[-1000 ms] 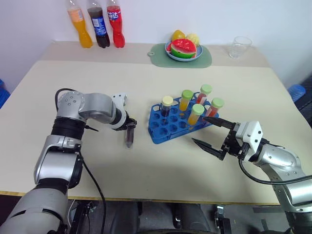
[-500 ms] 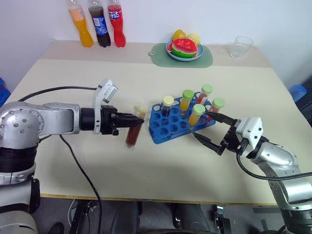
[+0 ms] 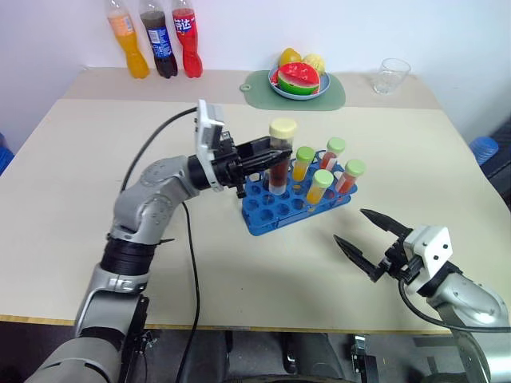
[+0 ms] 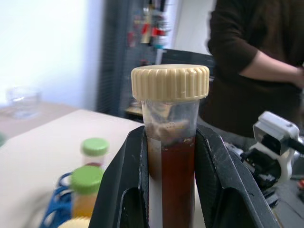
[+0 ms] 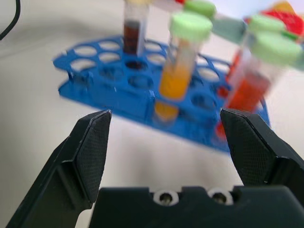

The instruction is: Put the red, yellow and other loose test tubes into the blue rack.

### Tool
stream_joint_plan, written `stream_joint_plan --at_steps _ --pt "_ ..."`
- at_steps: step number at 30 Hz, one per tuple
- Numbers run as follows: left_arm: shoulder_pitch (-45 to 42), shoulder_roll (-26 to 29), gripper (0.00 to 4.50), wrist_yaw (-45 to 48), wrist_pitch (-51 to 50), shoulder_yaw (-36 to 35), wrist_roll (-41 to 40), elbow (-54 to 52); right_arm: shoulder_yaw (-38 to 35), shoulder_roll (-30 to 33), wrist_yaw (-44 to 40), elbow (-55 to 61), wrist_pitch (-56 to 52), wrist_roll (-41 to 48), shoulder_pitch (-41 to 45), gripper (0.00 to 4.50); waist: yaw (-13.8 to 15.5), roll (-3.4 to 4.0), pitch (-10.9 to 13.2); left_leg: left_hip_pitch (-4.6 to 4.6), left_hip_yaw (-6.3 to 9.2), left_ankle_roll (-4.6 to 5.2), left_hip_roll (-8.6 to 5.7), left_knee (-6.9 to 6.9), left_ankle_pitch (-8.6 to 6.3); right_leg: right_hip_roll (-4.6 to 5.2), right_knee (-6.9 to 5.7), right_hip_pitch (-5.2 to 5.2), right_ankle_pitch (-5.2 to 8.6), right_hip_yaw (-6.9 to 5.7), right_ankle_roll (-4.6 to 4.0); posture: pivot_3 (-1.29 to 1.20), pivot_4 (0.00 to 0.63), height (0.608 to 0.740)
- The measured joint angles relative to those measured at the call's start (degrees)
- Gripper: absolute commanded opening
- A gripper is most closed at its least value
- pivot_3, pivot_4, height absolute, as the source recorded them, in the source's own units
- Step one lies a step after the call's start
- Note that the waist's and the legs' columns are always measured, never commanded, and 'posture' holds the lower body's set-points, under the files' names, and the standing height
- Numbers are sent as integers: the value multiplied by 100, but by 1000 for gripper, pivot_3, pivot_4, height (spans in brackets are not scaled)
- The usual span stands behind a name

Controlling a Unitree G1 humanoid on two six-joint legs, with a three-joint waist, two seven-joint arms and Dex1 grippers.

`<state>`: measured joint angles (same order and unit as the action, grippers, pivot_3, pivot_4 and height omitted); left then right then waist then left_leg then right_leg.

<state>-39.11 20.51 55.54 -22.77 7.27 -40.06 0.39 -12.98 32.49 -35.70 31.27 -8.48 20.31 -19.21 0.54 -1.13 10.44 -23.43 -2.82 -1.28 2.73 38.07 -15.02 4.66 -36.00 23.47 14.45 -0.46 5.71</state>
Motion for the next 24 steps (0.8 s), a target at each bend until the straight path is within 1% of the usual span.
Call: stream_joint_plan --at_steps 4,9,14,19,24 --pt "114 -134 754 611 761 398 719 589 -117 -139 220 244 12 -88 -227 4050 7 2 -1 0 1 1 1 -1 -1 0 1 0 0 0 -1 0 150 740" --pt "217 -335 754 956 1350 529 1256 1217 -121 -252 346 286 46 -168 -408 4050 19 1 -1 -2 2 5 0 1 -3 1 2 0 0 0 -1 0 150 740" --pt "203 -727 754 993 1910 485 1505 1735 -127 -306 430 288 100 -210 -466 4050 23 -1 -4 -1 3 8 0 3 -4 1 3 -4 1 0 -1 0 150 740" --pt "67 -970 754 921 2275 441 1711 2132 -129 -318 478 289 106 -212 -452 4050 23 0 -7 0 4 9 0 3 -5 1 3 -5 1 -1 -1 0 150 740" --pt "70 -977 754 977 2350 405 1735 2181 -156 -317 495 290 106 -210 -449 4050 18 1 -7 3 6 9 1 3 -5 0 1 -6 1 -1 -1 0 150 740"
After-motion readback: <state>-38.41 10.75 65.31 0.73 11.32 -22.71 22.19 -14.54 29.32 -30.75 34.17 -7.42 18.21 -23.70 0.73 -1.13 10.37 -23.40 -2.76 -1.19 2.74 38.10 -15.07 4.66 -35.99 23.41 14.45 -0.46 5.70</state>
